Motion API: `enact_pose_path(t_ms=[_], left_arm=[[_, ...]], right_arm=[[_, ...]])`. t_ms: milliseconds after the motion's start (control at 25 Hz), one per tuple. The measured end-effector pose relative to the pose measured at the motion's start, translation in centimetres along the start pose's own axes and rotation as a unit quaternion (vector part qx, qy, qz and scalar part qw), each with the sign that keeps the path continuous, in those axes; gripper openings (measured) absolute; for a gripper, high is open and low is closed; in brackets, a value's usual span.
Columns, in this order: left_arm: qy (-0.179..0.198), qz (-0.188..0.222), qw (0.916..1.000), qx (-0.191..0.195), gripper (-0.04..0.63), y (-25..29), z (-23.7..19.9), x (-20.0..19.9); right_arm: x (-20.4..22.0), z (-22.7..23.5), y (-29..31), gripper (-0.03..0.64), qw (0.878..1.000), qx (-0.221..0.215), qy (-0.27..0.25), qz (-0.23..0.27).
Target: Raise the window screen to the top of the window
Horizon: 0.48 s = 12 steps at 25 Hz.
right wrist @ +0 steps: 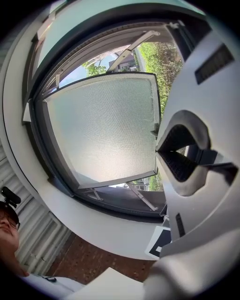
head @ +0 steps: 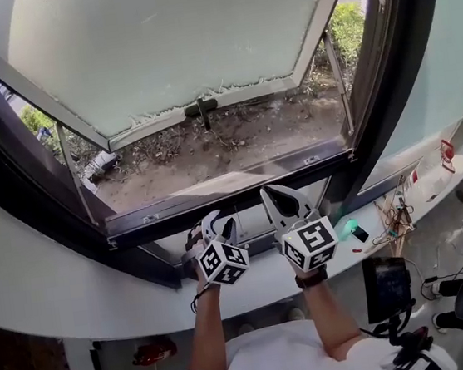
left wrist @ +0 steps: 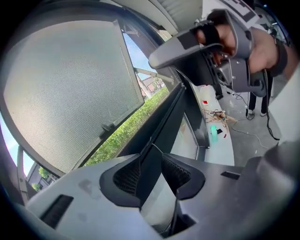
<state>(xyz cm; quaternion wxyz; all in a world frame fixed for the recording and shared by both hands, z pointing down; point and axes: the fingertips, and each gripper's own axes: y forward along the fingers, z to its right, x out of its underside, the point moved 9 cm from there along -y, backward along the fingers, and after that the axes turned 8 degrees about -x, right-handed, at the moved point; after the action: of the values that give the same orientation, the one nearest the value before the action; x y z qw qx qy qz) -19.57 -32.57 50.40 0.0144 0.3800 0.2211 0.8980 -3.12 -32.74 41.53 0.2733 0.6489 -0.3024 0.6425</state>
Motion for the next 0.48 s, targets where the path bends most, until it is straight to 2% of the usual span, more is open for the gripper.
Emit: enact_pose_path(t_ms=[240,480], left_arm=[[0.099,-0.015,0.9949,-0.014,0.115,0.7,0.2,-0.8],[0.117,-0.021,0.9927,-0.021,0.115,1.5,0.3,-0.7]], right_arm=[[0.1,0.7,0.1,0.0,1.0,0.007,0.002,0.001],[0.6,0.8,0.5,0.0,1.0,0.0,0.003,-0.012]])
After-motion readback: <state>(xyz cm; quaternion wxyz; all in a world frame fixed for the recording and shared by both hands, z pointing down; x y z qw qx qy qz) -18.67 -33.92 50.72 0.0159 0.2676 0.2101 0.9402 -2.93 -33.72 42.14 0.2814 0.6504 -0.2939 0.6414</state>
